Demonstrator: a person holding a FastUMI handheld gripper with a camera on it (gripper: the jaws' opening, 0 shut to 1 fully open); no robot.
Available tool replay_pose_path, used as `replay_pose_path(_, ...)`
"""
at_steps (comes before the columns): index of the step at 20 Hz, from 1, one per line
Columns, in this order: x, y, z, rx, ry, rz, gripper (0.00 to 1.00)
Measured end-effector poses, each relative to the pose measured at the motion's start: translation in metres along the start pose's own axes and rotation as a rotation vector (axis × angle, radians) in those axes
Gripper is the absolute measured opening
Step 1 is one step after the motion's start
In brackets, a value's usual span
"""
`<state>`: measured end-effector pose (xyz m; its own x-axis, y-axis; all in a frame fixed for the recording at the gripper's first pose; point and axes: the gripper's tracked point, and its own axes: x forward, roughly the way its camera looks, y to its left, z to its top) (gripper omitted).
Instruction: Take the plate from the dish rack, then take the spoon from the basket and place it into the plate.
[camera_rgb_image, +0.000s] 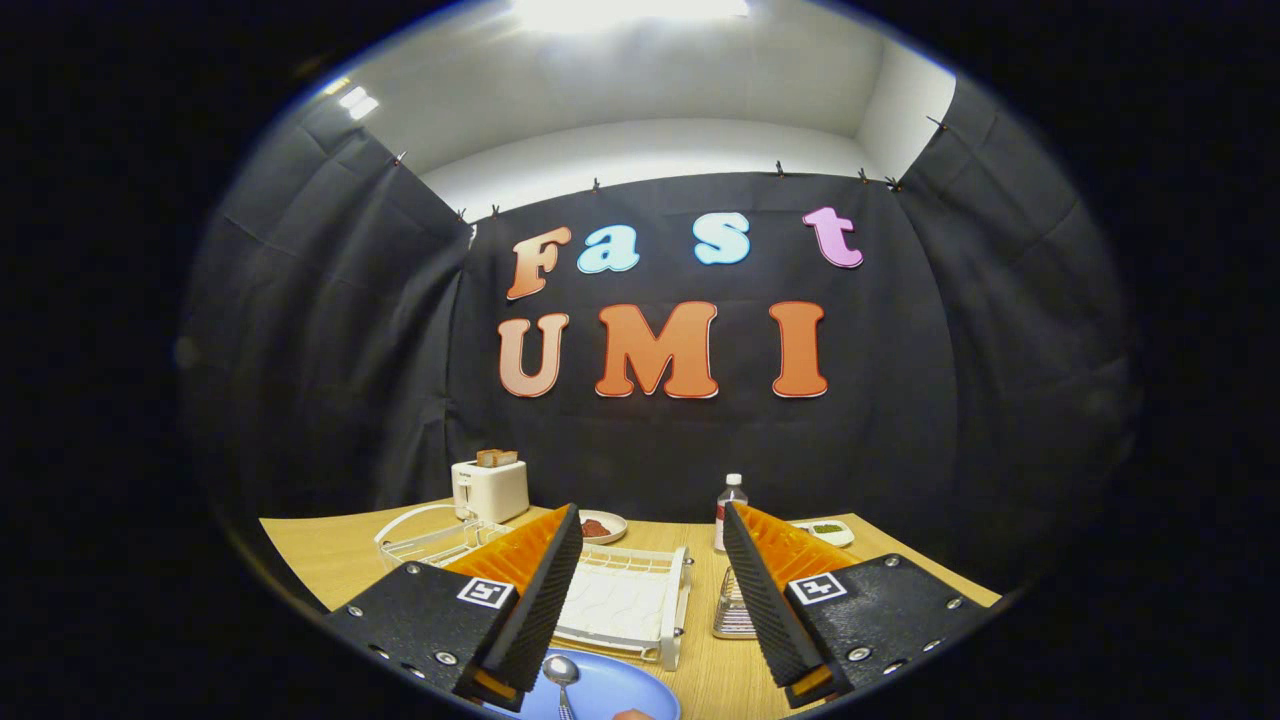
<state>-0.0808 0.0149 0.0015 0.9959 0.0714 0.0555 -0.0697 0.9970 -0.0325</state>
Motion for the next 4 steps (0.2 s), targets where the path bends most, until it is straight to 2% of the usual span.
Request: replay_pose_path(4, 0.0031, 0.0004, -0.0029, 0.012, 0.005, -0.004, 0.84)
